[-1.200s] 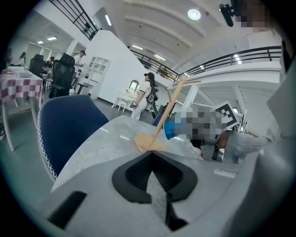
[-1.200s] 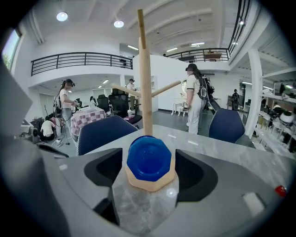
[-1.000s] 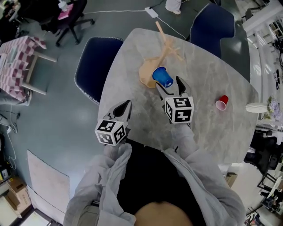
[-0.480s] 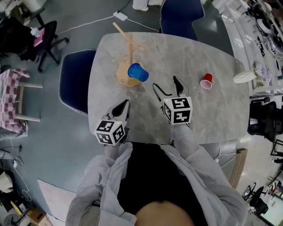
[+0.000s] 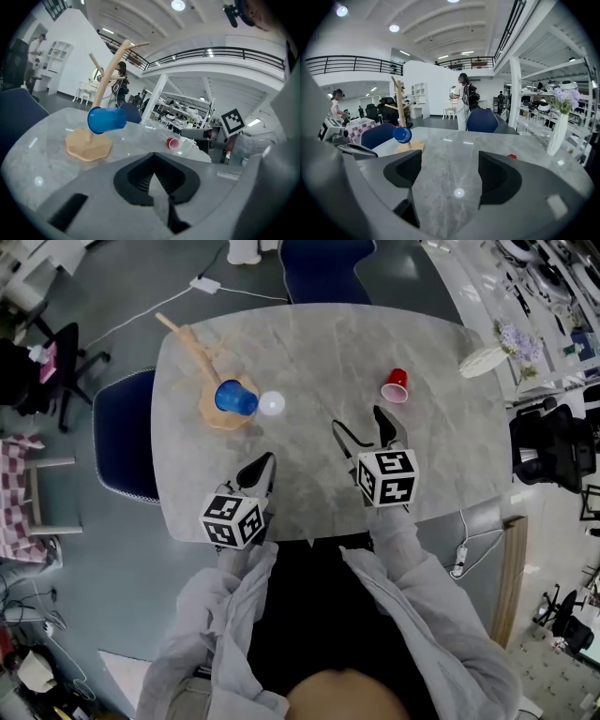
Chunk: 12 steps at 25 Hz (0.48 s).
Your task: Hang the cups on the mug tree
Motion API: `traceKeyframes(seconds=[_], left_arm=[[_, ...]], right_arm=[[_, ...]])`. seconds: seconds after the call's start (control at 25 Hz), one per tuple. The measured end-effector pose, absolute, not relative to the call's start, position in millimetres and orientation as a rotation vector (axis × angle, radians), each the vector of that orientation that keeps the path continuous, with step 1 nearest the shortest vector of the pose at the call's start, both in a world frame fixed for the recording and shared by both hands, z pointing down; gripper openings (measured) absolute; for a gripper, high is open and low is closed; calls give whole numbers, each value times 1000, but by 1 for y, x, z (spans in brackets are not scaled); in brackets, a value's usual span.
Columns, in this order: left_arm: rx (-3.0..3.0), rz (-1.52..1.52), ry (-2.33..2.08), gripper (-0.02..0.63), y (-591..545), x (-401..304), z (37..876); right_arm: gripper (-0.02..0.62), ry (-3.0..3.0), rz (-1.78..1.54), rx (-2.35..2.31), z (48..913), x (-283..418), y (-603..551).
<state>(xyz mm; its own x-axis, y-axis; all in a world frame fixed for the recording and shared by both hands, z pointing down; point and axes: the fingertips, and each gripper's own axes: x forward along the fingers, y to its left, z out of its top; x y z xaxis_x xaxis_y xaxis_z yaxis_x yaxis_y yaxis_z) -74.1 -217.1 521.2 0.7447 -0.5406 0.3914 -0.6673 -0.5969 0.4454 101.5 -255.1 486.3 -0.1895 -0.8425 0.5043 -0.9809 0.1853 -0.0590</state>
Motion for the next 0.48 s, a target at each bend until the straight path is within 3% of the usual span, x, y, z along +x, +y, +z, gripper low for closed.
traceKeyframes(seconds=[0.48], left_arm=[[2363, 297, -921, -2, -209, 17, 508]], right_arm=[[380, -2218, 470, 1567, 470, 207, -255]])
